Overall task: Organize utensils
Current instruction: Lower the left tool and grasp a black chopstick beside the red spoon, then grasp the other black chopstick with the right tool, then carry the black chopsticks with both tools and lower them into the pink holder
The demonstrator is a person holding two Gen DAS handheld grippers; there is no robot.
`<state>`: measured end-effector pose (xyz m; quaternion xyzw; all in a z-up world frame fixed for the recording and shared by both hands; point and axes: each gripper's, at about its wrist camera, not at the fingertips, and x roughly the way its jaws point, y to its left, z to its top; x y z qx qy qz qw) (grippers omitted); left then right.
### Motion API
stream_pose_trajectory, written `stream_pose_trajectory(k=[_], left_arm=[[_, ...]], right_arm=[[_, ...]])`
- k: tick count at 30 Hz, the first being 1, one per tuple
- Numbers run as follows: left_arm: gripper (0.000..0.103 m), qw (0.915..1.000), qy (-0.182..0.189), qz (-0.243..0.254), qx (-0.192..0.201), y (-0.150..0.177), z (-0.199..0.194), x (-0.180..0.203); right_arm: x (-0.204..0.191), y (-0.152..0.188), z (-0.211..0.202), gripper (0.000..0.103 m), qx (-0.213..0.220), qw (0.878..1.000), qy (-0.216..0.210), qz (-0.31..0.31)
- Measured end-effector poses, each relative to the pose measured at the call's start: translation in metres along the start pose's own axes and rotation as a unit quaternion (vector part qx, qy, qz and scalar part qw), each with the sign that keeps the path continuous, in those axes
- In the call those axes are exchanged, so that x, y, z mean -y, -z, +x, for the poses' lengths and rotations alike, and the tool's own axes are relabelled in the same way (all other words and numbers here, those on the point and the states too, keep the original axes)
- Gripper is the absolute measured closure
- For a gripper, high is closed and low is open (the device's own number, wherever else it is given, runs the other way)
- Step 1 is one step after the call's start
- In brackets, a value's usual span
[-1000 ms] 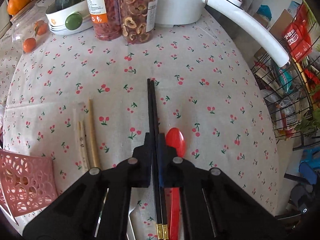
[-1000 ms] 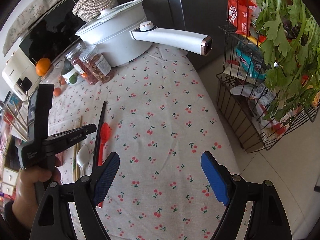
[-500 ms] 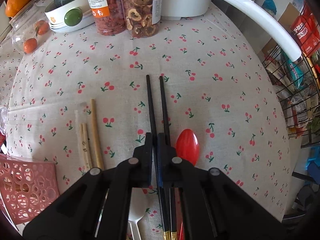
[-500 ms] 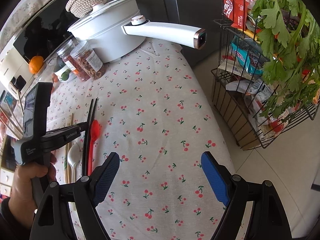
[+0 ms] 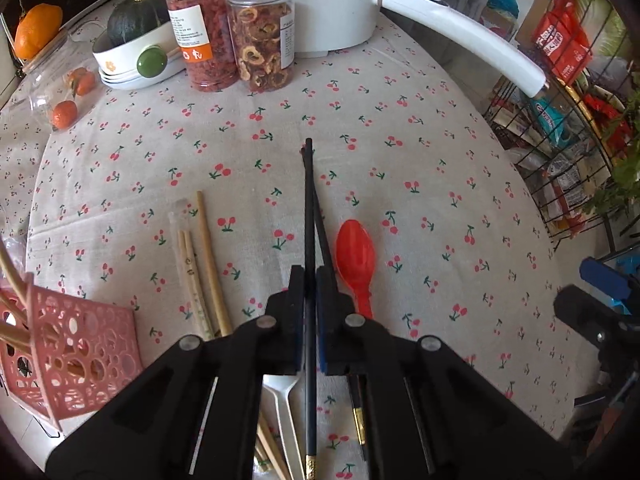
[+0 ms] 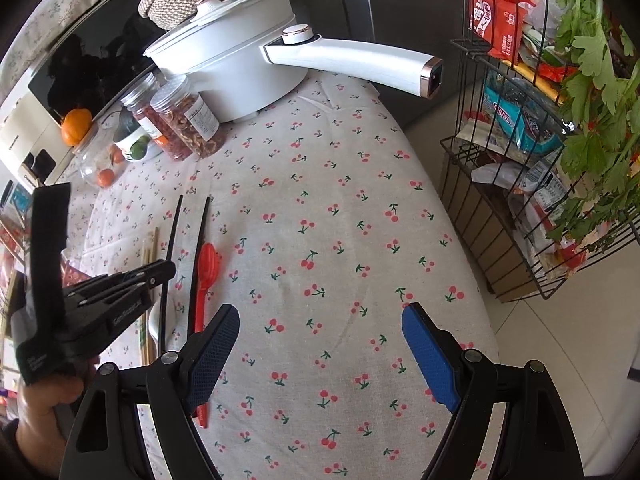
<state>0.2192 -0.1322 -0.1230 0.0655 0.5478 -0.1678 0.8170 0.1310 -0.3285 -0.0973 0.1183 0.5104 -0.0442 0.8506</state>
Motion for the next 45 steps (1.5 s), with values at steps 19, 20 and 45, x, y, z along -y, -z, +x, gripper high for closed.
stream_pose_trajectory(k=[19, 20, 45], left_arm=[[0.097, 0.9879, 0.036, -0.025, 0.149, 0.099, -0.151, -0.069], [0.097, 0.9874, 0.039, -0.032, 0.15, 0.1, -0.152, -0.075], [0.097, 0.9755, 0.029, -0.097, 0.196, 0.126, -0.184, -0.141]], right_arm=[[-0.121, -0.029, 0.06, 0.053, -0.007, 0.993, -0.052, -0.102], [-0.128, -0.033, 0.067, 0.059, -0.008, 0.992, -0.057, -0.109], [-0.155, -0.022, 0.03, 0.098, 0.086, 0.989, -0.016, -0.123]])
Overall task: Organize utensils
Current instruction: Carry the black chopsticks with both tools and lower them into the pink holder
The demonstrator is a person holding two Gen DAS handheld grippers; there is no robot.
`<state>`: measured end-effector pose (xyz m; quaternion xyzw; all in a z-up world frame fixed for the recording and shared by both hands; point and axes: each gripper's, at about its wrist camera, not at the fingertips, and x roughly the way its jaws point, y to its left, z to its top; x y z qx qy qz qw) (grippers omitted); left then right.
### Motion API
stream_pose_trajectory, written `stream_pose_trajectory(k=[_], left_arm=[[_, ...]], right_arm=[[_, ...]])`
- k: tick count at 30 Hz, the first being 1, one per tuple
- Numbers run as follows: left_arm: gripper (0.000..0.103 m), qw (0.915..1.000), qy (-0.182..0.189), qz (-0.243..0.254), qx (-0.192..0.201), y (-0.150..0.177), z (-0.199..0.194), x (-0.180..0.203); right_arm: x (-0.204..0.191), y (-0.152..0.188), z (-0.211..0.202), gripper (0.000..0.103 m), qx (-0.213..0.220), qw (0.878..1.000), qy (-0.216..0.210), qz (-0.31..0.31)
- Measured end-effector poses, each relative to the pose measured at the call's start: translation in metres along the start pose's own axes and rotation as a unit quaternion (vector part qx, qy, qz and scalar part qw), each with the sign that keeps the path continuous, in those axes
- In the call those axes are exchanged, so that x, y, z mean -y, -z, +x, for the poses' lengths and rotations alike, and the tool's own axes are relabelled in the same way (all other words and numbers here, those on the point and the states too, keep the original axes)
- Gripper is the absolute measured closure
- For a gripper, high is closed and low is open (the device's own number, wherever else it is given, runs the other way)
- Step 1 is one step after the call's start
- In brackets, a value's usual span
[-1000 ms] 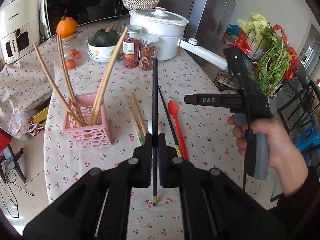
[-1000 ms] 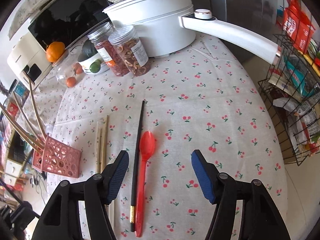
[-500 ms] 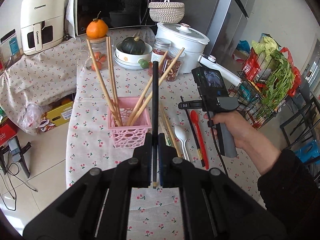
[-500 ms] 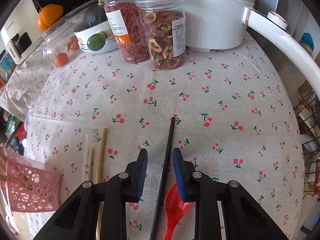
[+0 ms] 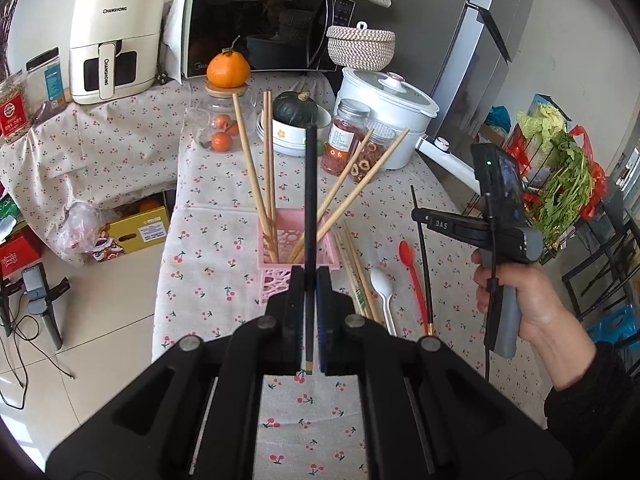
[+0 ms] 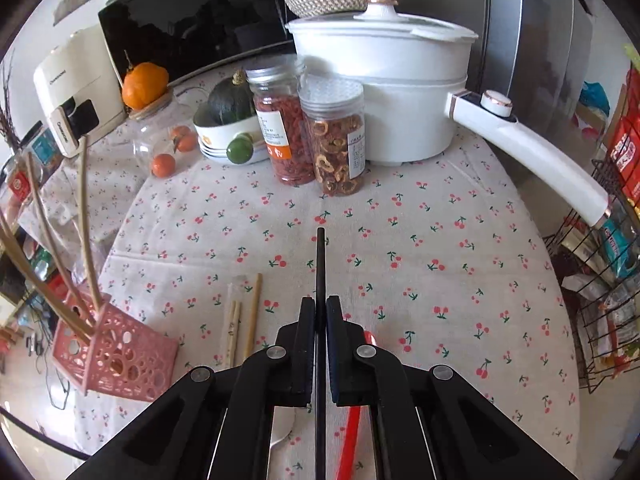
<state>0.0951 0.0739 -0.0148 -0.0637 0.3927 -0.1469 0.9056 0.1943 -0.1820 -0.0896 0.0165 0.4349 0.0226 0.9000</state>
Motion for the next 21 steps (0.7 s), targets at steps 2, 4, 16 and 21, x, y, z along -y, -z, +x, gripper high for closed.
stream_pose_trajectory(k=[2, 4, 16, 21], left_arm=[[0.097, 0.9999, 0.001, 0.001, 0.015, -0.002, -0.007, 0.001], [0.097, 0.9996, 0.001, 0.001, 0.03, -0.004, -0.015, 0.002], [0.097, 0.9911, -0.004, -0.001, 0.133, -0.014, -0.051, 0.006], [0.097, 0.986, -0.013, -0.009, 0.166, -0.026, -0.053, 0.006]], right_arm=[[-0.002, 0.004, -0.032, 0.098, 0.03, 1.0, -0.005, -0.003], [-0.003, 0.008, -0.061, 0.098, 0.056, 0.998, -0.01, -0.002], [-0.024, 0.041, -0.176, 0.098, 0.166, 0.985, -0.026, -0.028], [-0.037, 0.029, -0.207, 0.098, 0.202, 0.976, -0.067, -0.033]])
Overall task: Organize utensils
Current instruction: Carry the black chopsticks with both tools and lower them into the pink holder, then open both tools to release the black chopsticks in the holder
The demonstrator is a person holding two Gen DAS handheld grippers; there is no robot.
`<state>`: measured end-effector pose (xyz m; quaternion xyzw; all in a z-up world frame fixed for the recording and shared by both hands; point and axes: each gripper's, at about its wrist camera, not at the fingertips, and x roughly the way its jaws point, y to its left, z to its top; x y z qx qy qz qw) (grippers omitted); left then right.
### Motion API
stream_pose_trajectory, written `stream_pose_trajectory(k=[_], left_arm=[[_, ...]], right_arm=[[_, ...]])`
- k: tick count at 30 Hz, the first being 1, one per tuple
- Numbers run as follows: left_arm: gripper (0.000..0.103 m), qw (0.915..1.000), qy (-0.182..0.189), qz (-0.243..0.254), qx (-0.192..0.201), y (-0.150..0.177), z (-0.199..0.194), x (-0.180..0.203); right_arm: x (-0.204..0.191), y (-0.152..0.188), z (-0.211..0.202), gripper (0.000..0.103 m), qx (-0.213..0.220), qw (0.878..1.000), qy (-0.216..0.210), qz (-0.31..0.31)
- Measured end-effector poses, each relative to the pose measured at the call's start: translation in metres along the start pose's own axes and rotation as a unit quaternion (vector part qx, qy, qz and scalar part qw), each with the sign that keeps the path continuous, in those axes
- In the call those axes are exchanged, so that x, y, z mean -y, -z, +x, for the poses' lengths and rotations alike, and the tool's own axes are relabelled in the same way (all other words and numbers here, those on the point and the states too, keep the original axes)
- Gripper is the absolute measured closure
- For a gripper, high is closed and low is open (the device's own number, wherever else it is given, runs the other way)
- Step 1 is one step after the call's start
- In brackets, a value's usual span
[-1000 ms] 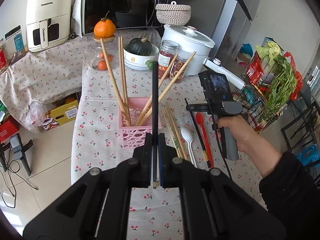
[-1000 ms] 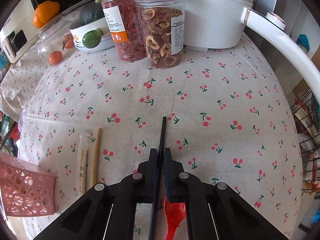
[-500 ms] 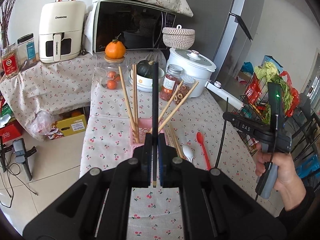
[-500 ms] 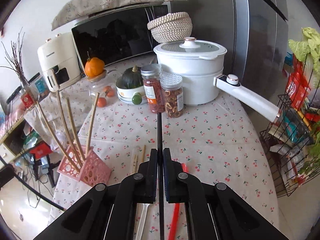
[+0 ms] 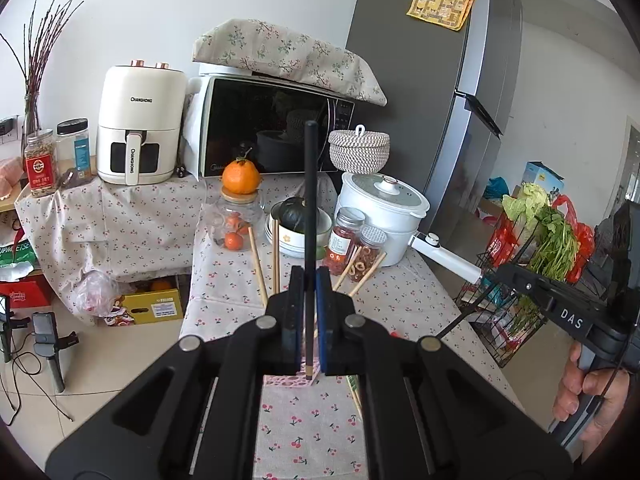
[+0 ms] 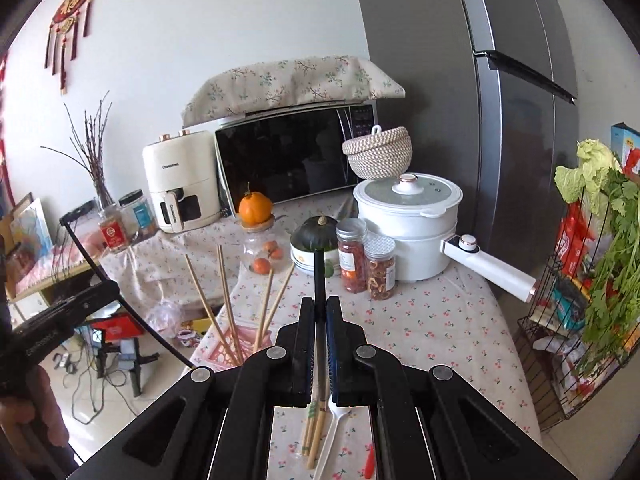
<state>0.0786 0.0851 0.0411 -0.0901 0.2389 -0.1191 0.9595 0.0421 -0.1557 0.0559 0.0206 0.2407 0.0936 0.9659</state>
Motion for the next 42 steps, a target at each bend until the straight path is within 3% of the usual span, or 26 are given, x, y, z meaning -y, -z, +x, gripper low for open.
stream_pose_trajectory(k=[9, 19, 29, 42], left_arm=[[0.097, 0.9993, -0.03, -0.019, 0.009, -0.01, 0.025, -0.007], [0.097, 0.9978, -0.045, -0.022, -0.043, -0.003, 0.059, -0.014], [0.097, 0.9922, -0.042, -0.029, -0.114, 0.008, 0.093, -0.024], [0.097, 0.9882, -0.041, -0.044, -0.141, 0.014, 0.119, -0.034]], right_arm=[[-0.019, -0.028, -0.002, 0.098, 0.044, 0.996, -0.064, 0.041], [-0.038, -0.039, 0.033, 0.098, 0.056, 0.992, -0.1, 0.06], [-0.054, -0.037, 0.069, 0.097, 0.026, 0.996, -0.081, 0.031], [-0.05, -0.043, 0.079, 0.097, 0.033, 0.997, -0.068, 0.035]])
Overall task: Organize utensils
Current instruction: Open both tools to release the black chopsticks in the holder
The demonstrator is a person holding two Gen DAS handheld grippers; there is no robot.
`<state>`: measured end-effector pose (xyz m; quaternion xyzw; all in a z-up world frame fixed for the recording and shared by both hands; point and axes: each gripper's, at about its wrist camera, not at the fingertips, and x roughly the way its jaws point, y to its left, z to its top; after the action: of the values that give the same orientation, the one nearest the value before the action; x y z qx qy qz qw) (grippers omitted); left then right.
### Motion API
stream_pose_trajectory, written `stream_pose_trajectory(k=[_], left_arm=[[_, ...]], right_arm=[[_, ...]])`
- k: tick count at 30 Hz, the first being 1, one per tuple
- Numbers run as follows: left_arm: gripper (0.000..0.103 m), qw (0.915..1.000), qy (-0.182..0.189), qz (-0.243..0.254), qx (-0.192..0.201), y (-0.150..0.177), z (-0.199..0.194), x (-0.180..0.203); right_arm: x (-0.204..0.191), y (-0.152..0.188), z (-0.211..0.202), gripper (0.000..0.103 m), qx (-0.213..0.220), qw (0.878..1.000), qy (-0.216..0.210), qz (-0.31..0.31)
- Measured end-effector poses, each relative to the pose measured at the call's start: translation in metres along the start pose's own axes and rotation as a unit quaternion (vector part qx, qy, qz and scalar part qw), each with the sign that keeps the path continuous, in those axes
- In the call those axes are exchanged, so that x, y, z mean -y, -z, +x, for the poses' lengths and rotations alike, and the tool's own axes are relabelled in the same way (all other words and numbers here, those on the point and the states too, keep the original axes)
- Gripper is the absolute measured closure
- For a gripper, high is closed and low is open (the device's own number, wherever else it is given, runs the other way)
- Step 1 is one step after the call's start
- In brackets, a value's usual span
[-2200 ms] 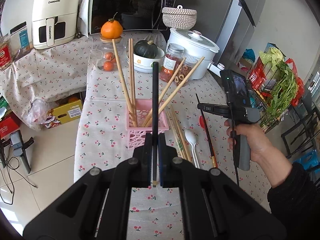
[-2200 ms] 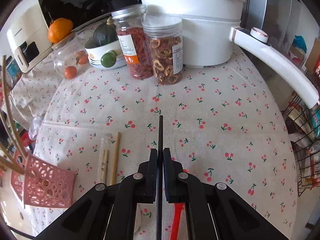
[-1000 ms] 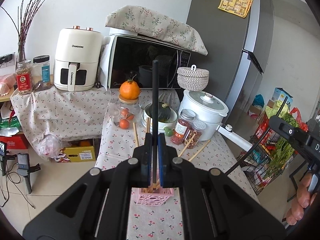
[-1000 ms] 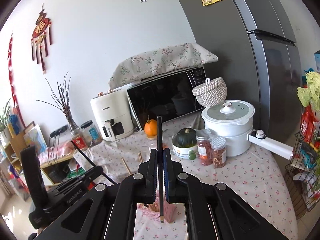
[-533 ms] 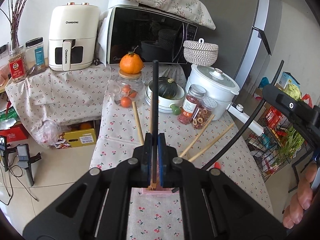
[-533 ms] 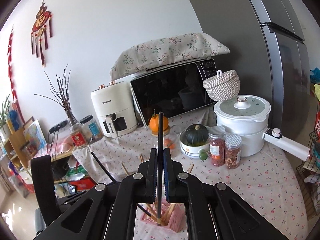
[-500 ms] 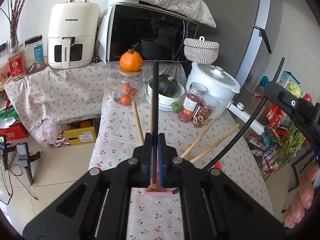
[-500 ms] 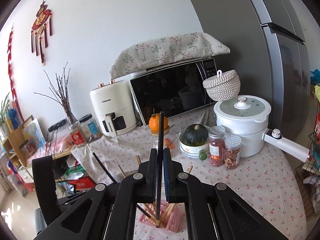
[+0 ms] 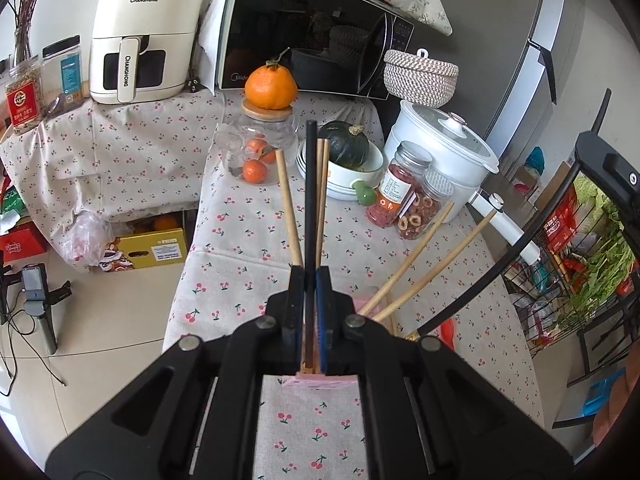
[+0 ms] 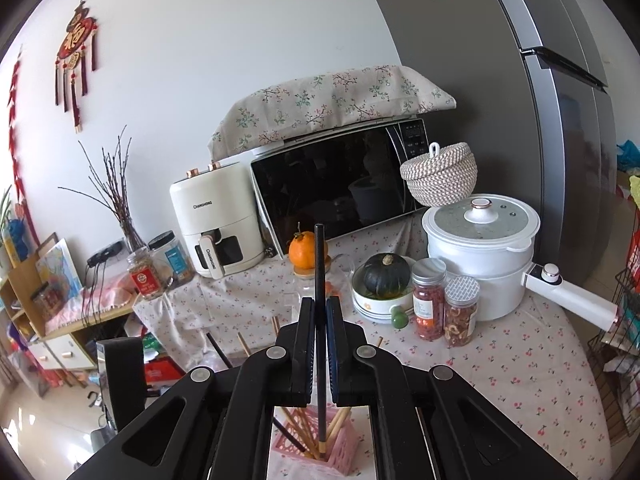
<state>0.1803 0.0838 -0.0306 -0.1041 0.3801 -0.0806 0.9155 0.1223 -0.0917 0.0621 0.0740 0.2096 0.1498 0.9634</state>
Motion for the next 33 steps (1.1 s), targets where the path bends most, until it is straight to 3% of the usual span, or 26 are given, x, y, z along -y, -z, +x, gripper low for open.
stream_pose_trajectory(k=[6, 14, 22, 26, 30, 33], left_arm=[[0.097, 0.9999, 0.01, -0.006, 0.0, -0.001, 0.004, -0.001], [0.096, 0.9996, 0.024, -0.003, 0.016, -0.004, -0.013, 0.002], [0.079, 0.9997, 0.02, 0.008, 0.009, 0.001, -0.023, 0.0], [0.073, 0.9999, 0.015, 0.004, -0.004, 0.003, -0.025, -0.003], [0.054, 0.9999, 0.012, -0.001, -0.01, 0.006, -0.03, -0.003], [0.046, 0.9997, 0.013, 0.004, -0.021, 0.011, -0.034, 0.001]], right_arm=[[-0.003, 0.006, 0.016, 0.097, -0.022, 1.0, 0.005, -0.014], [-0.006, 0.031, 0.053, 0.097, -0.088, 0.996, 0.009, -0.026], [0.005, 0.039, 0.065, 0.095, -0.107, 0.994, 0.007, -0.002], [0.007, 0.033, 0.054, 0.081, -0.099, 0.995, -0.001, 0.005], [0.011, 0.025, 0.034, 0.067, -0.084, 0.996, -0.004, 0.005], [0.02, 0.022, 0.017, 0.059, -0.079, 0.997, -0.003, 0.008]])
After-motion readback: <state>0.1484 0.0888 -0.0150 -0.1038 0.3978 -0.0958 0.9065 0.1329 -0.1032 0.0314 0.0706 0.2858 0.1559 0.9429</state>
